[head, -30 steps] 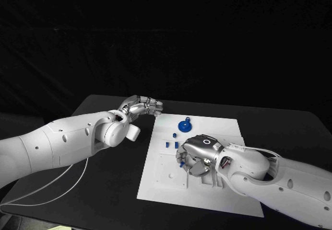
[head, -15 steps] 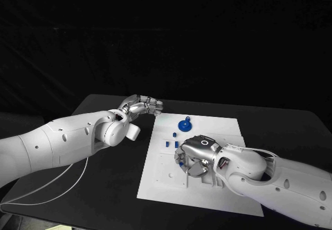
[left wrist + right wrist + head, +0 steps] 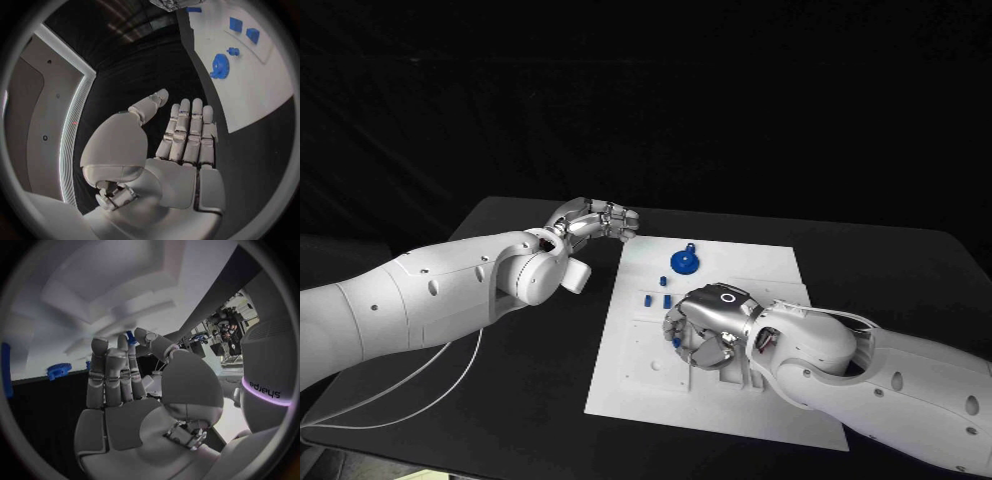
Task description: Assemble the parts on the task board
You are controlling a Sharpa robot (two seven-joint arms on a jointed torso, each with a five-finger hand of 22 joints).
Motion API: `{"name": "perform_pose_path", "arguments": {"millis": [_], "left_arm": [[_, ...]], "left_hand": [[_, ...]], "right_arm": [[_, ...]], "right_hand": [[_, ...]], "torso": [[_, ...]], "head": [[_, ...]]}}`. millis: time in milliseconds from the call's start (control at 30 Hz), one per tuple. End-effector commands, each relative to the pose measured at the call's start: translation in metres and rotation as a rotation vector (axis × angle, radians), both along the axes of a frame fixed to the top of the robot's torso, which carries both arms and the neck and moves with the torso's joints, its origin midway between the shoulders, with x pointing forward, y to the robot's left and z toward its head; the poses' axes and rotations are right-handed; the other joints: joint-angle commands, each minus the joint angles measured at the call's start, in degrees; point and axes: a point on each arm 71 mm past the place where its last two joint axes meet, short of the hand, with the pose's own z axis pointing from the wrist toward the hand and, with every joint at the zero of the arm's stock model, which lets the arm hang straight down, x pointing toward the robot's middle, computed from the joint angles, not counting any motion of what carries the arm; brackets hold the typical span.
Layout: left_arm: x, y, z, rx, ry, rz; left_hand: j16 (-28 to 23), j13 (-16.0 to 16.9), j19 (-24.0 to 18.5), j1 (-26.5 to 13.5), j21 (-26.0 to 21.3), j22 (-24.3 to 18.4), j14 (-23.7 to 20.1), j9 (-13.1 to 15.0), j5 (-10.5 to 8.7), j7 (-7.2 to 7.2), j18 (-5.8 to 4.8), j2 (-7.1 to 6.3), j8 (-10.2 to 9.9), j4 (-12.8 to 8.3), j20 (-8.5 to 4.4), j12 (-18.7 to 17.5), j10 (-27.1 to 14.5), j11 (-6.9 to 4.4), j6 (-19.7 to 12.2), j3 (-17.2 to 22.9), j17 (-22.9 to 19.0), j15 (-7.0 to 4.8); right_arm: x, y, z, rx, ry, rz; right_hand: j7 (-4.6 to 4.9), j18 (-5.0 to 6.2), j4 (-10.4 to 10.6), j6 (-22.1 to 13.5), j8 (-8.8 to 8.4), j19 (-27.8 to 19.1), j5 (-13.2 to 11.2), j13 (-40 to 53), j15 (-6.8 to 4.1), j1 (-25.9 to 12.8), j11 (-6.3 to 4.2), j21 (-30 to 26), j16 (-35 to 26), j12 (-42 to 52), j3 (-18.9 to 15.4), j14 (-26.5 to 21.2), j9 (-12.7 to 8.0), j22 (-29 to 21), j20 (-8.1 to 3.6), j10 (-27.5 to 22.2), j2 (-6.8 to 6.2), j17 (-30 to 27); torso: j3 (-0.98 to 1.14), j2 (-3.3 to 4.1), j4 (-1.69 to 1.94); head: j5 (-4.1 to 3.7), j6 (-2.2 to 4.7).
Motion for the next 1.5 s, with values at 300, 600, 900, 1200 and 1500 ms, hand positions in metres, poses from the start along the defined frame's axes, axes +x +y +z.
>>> {"name": "perform_pose_path", "arguments": {"millis": [300, 600, 900, 1200, 1500], "left_arm": [[0.000, -0.001, 0.001, -0.011, 0.001, -0.014], [0.000, 0.000, 0.001, -0.010, 0.001, -0.013], [0.001, 0.000, 0.001, -0.010, 0.001, -0.012], [0.001, -0.001, 0.001, -0.010, 0.001, -0.015], [0.001, 0.000, 0.001, -0.010, 0.000, -0.014]], "left_hand": [[-0.44, -0.09, 0.00, -0.06, -0.27, 0.11, 0.21, -0.11, 0.33, -0.15, 0.96, 0.28, 0.32, -0.01, 0.35, -0.15, -0.37, 0.08, -0.29, -0.36, 0.14, 0.04], [-0.49, -0.11, -0.01, -0.05, -0.30, 0.13, 0.20, -0.12, 0.32, -0.13, 0.95, 0.27, 0.32, -0.02, 0.36, -0.16, -0.39, 0.09, -0.31, -0.36, 0.17, 0.05], [-0.53, -0.14, -0.02, -0.03, -0.32, 0.14, 0.20, -0.13, 0.32, -0.12, 0.95, 0.29, 0.33, -0.02, 0.36, -0.16, -0.41, 0.10, -0.33, -0.36, 0.20, 0.05], [-0.57, -0.16, -0.03, -0.01, -0.35, 0.16, 0.20, -0.14, 0.33, -0.11, 0.95, 0.29, 0.34, -0.02, 0.37, -0.15, -0.41, 0.10, -0.33, -0.36, 0.24, 0.06], [-0.60, -0.18, -0.03, 0.01, -0.37, 0.18, 0.21, -0.14, 0.32, -0.11, 0.95, 0.28, 0.35, -0.03, 0.37, -0.15, -0.42, 0.10, -0.33, -0.36, 0.27, 0.06]], "right_arm": [[-0.004, -0.006, 0.002, 0.086, 0.013, -0.013], [0.005, -0.020, 0.026, 0.132, 0.027, -0.074], [0.034, -0.057, 0.076, 0.141, 0.085, -0.150], [0.050, -0.096, 0.075, -0.012, 0.134, -0.256], [0.048, -0.102, 0.066, -0.116, 0.088, -0.267]], "right_hand": [[2.22, 1.37, -0.28, -4.78, -2.38, -0.22, 1.03, -4.11, 2.13, -0.38, 1.91, -0.17, 0.90, -0.70, -4.93, 0.07, -1.53, 0.72, -0.12, -5.73, -1.81, -0.02], [2.42, 1.37, 0.01, -5.09, -2.44, 0.10, 2.12, -5.18, 2.31, -0.31, 2.09, 0.00, 1.63, -0.47, -6.16, 0.14, -1.96, 0.79, -0.15, -6.03, -2.71, 0.03], [2.56, 1.37, 0.17, -5.42, -2.45, 0.33, 2.32, -6.15, 2.41, -1.18, 2.19, 0.30, 2.40, -0.48, -7.97, 0.08, -2.34, 0.96, -0.34, -6.15, -1.87, 0.12], [1.73, 1.37, -0.28, -5.89, -2.36, -0.51, 1.49, -7.61, 2.98, -2.89, 2.77, 0.37, 2.78, -0.62, -11.59, -0.58, -2.67, 1.08, -0.17, -7.64, -2.13, -0.05], [0.90, 1.37, -0.23, -6.84, -2.48, -1.05, -2.35, -8.54, 3.03, -3.37, 2.82, 0.17, 2.88, -0.48, -13.74, -1.08, -2.98, 0.92, -0.09, -7.89, -2.77, -0.36]], "torso": [[0.04, 0.02, 0.02], [0.01, -0.01, 0.01], [0.03, -0.01, 0.07], [0.11, 0.04, -0.03], [0.15, 0.01, -0.02]], "head": [[-0.37, 0.38], [-1.23, 1.28], [-2.76, 2.30], [-3.13, 2.68], [-3.22, 2.45]]}}
